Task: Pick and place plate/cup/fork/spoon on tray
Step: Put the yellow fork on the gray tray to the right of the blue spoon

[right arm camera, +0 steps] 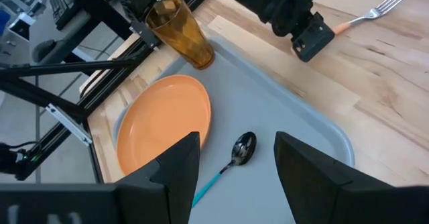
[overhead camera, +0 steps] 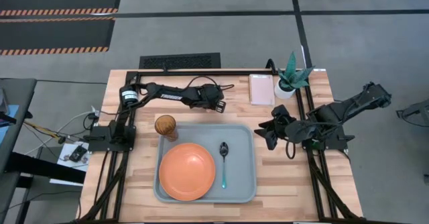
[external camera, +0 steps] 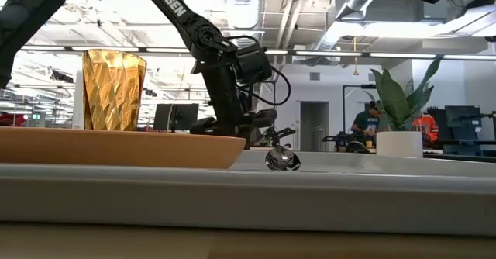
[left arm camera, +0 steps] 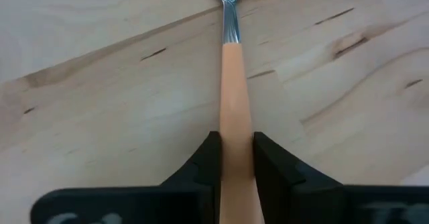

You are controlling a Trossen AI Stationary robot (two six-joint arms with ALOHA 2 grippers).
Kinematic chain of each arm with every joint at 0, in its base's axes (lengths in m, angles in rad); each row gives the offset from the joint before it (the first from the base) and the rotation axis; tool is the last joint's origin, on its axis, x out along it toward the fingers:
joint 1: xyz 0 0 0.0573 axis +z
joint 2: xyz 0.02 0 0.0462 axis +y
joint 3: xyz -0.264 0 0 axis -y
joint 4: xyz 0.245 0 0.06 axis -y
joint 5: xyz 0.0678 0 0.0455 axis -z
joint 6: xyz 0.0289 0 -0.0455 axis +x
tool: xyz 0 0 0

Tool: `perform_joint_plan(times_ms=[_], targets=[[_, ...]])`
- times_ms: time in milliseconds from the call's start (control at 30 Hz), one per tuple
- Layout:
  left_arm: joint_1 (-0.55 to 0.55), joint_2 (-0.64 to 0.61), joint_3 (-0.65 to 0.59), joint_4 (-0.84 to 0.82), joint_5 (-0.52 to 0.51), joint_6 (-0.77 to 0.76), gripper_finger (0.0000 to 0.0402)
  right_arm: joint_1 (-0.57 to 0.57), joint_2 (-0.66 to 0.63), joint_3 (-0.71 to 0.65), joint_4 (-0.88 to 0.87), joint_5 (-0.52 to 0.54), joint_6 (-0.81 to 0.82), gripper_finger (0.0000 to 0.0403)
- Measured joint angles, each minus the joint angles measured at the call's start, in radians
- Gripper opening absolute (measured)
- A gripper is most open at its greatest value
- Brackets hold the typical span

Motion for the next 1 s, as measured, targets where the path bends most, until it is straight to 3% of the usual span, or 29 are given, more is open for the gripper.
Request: perform_joint_plan(times_ms=[233, 467, 633, 1000], targets=[[-0.020, -0.064, -0.006, -0.007, 0.041, -0.020, 0.0042, 0.028, 0.000, 0.000, -0.003, 0.002, 0.000, 0.0214], [-0.069, -0.122, -0.005, 0.014, -0.022, -0.071, 0.0042, 0.058, 0.000, 0.000, -0.013, 0.013, 0.009, 0.0214], [-0.124, -0.184, -0.005, 0.015, -0.050, -0.118, 0.0042, 0.147, 0.000, 0.000, -0.125, 0.003, 0.157, 0.0214], [-0.331, -0.278, -0.001, 0.063, -0.131, -0.306, 0.0042, 0.465, 0.055, 0.000, -0.444, 0.015, 0.576, 0.0214]])
